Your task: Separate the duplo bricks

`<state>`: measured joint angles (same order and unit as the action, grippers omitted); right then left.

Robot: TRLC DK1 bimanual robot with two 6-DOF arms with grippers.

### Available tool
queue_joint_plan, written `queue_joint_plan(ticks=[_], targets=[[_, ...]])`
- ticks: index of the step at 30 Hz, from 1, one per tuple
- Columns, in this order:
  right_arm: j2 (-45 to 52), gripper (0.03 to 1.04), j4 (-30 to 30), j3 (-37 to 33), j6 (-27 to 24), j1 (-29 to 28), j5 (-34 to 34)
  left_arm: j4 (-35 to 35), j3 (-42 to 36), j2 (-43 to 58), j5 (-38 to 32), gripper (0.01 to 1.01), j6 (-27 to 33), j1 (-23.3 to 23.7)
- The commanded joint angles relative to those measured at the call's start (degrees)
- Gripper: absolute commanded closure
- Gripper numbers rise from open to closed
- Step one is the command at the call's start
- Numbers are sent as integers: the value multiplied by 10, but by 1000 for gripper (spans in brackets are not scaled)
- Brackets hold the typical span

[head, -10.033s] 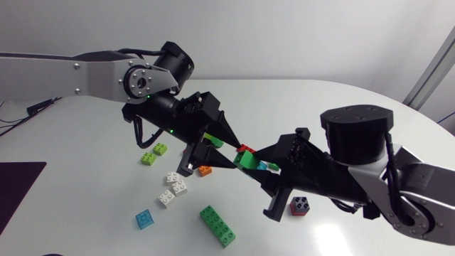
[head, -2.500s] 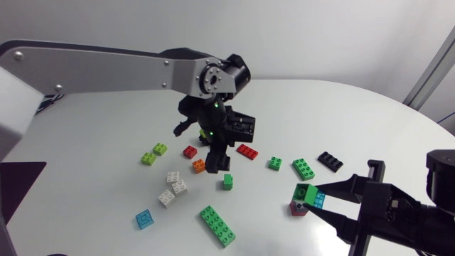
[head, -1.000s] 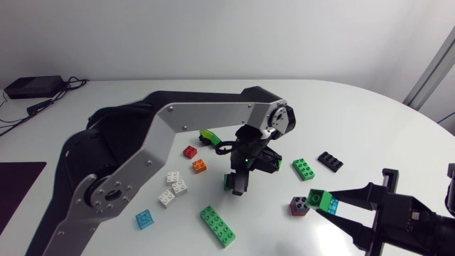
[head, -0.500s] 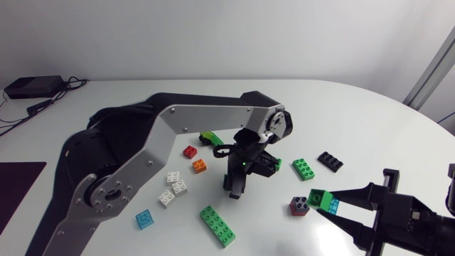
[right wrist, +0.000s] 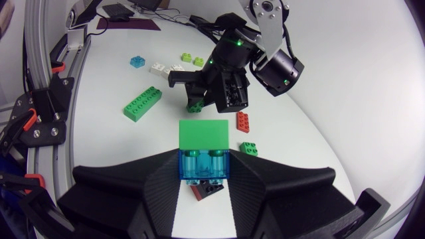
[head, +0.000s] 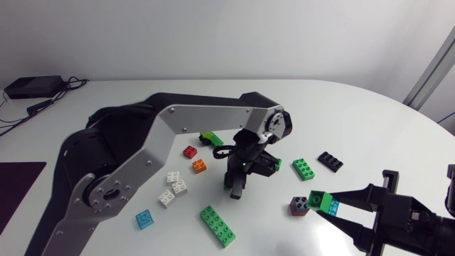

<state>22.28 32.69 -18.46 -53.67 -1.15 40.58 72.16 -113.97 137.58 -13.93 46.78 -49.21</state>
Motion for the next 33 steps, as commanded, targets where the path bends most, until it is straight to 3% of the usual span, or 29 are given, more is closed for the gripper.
queue_joint_plan(ticks=[1, 6, 12, 17, 25, 33], targets=[[1, 795, 7, 13, -15, -5, 7, -16, 16, -3, 5, 798, -14, 11], [1, 795, 8, 13, -15, -5, 9, -40, 38, -48, 65, 802, -12, 26], [5, 795, 8, 10, -12, -3, 9, -85, 51, -107, 269, 803, -13, 60], [5, 795, 8, 8, -6, -2, 9, -198, 139, -146, 380, 803, -33, 63], [1, 795, 11, 0, 9, -3, 9, -297, 177, -100, 414, 813, -82, 45], [-1, 795, 12, -9, 24, 0, 10, -321, 160, -79, 396, 831, -129, 47]])
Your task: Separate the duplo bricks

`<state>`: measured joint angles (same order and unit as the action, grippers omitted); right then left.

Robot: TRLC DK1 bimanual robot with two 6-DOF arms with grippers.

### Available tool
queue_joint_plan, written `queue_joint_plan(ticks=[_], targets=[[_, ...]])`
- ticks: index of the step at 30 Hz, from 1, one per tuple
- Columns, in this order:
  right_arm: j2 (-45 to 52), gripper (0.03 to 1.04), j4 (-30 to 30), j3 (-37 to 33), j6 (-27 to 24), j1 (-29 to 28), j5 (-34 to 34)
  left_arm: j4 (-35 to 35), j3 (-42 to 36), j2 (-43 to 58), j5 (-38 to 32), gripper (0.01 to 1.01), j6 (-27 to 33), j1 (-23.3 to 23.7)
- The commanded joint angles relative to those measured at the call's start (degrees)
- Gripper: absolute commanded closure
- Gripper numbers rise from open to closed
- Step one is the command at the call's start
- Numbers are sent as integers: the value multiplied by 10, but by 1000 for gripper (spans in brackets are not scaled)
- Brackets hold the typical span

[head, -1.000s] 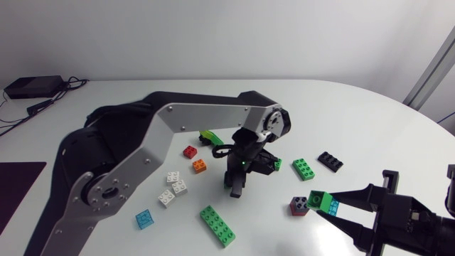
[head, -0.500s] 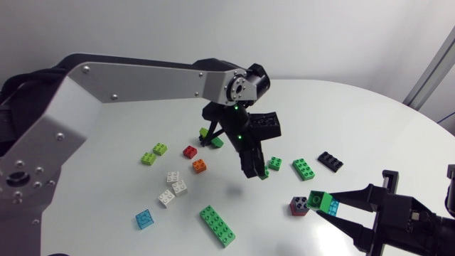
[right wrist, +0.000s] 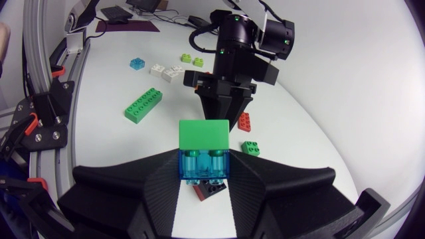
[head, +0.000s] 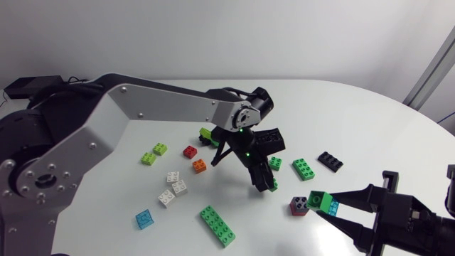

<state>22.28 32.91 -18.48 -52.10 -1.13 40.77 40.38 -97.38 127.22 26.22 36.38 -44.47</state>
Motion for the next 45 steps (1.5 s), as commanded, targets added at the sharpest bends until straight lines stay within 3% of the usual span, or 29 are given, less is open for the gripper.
queue_joint_plan(ticks=[1, 8, 12, 16, 25, 30, 35, 42, 45], targets=[[-1, 795, 9, -11, 10, 1, 8, 1, -13, 29, -10, 831, -29, 1], [-7, 795, 16, -19, 16, 2, 7, 4, -17, 34, -40, 813, -39, -10], [-12, 795, 24, -24, 16, 1, 7, 0, -3, 25, -53, 733, -39, -17], [-13, 795, 29, -30, 16, 2, 7, -7, 14, 16, -55, 589, -39, -21], [-20, 795, 37, -36, 17, 2, 7, -21, 54, -6, -63, 587, -39, -26], [-22, 795, 44, -40, 17, 4, 7, -36, 81, -21, -68, 433, -39, -31], [-26, 795, 51, -45, 17, 4, 7, -46, 91, -39, -75, 174, -39, -34], [-31, 795, 55, -43, 17, 5, 6, -46, 103, -92, -86, 144, -34, -35], [-31, 795, 55, -41, 16, 5, 7, -32, 122, -117, -86, 251, -15, -37]])
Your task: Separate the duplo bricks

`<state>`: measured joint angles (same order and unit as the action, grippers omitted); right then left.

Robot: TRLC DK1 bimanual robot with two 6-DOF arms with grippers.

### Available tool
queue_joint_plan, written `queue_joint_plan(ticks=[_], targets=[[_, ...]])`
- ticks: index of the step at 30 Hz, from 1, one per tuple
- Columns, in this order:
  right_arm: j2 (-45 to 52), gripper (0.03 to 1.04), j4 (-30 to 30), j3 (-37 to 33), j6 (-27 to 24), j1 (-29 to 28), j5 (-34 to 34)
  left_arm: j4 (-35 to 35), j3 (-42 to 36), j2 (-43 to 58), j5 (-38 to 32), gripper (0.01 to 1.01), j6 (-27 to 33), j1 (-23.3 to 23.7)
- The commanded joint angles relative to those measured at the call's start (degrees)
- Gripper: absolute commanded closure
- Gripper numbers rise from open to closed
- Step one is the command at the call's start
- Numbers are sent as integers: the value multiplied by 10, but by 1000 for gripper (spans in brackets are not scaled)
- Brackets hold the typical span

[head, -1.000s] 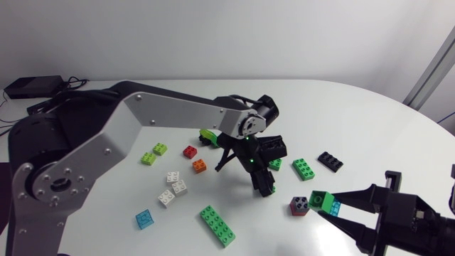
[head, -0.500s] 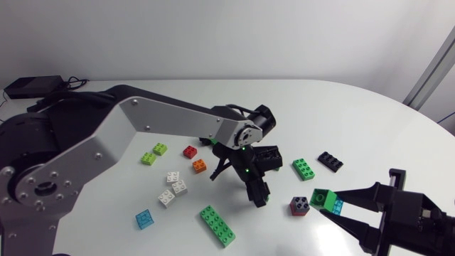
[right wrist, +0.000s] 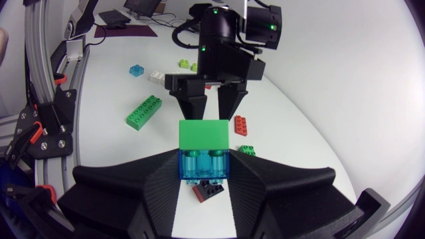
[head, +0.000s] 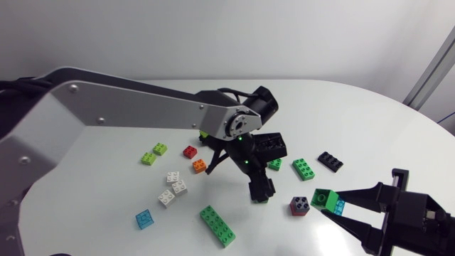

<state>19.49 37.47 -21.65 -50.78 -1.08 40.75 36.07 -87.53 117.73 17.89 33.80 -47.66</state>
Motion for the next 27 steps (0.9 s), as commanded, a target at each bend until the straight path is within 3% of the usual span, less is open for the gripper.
queue_joint_plan(ticks=[1, 6, 9, 16, 27], targets=[[-2, 795, 9, -9, 4, 6, 6, 14, 32, -28, -2, 316, 18, -6], [1, 795, 7, -11, 5, 6, 7, 25, 64, -24, -2, 693, 62, -10], [1, 795, 7, -10, 6, 7, 6, 41, 59, -1, -12, 807, 72, -15], [-5, 795, 8, -9, 12, 7, 6, 134, -23, 64, -15, 823, 77, -17], [-1, 793, 2, -4, 13, 7, 6, 161, -98, 105, -15, 823, 72, -9]])
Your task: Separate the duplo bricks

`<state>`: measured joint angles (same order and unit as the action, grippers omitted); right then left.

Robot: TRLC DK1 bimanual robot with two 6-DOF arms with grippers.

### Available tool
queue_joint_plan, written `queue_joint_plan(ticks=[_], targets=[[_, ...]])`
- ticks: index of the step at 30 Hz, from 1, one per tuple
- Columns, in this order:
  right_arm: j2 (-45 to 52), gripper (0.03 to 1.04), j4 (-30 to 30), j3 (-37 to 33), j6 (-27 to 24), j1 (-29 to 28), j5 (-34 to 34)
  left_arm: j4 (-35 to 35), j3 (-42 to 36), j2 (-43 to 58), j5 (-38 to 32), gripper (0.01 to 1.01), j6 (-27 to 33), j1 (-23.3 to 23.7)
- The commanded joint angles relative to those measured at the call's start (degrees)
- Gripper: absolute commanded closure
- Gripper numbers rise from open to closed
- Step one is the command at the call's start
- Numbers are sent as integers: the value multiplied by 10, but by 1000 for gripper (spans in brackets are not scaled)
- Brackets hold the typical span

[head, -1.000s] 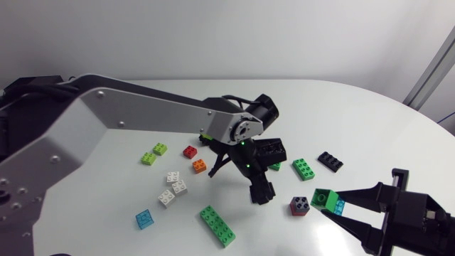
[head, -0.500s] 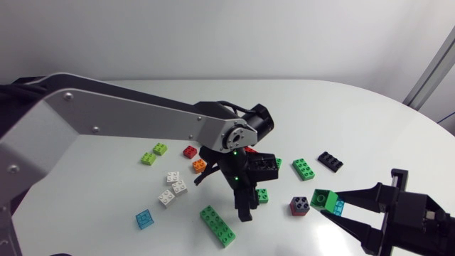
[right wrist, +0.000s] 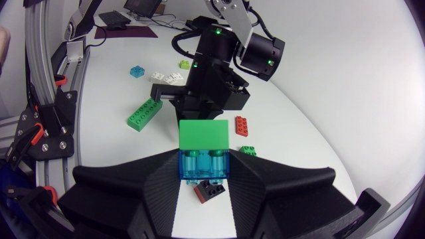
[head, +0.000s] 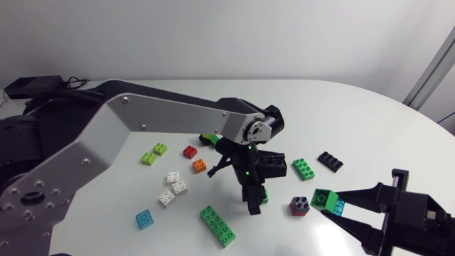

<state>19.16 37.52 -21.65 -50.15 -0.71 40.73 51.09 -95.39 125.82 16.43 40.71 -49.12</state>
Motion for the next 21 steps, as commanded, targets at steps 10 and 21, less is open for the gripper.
queue_joint_plan(ticks=[10, 21], targets=[[-1, 793, -2, -7, 11, -3, 6, 11, -48, 51, -6, 823, 1, 10], [-59, 792, 2, -3, 48, -8, 7, 15, -110, 89, -19, 823, 4, 22]])
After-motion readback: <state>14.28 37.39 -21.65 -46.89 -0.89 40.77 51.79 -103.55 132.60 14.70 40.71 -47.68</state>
